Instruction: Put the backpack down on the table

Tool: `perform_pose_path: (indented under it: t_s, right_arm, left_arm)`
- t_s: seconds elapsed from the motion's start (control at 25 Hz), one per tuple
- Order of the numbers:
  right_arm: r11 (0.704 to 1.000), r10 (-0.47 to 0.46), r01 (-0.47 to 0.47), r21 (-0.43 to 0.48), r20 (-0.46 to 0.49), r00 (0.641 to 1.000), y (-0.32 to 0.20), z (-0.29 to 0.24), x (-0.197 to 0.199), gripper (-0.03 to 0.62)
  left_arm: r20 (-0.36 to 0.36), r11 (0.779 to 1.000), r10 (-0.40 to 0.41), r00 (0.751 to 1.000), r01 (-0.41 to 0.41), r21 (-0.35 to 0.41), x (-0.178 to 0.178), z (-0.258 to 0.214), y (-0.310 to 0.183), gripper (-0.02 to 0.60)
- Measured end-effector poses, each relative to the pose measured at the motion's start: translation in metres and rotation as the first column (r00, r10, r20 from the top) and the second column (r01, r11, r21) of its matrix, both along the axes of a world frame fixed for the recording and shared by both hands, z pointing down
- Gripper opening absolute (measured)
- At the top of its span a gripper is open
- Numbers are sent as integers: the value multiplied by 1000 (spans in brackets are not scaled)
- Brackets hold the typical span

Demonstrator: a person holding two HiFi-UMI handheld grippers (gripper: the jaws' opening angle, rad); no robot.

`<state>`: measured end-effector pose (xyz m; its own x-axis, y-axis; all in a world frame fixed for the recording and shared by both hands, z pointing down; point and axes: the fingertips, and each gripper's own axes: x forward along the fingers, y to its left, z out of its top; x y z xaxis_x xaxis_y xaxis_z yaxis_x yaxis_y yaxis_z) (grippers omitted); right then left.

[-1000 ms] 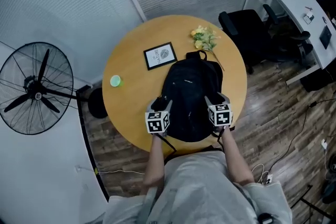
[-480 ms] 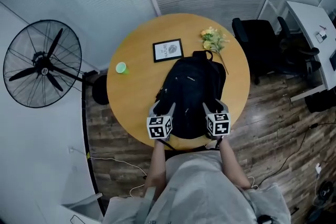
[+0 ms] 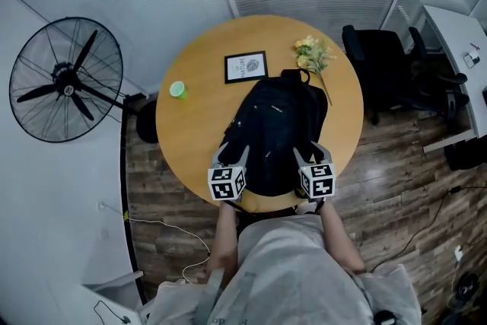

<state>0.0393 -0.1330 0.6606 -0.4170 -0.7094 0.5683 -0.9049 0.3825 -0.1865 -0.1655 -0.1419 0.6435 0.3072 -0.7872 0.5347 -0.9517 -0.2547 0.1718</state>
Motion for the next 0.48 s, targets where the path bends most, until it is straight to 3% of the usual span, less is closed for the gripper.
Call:
perform_pose_path:
  t_s: [0.48]
  right_arm:
    - [999,31,-32,33,18,999,-6,-8,15,74]
  left_arm:
    - [0,999,-32,999,32,27,-2,-7,3,95]
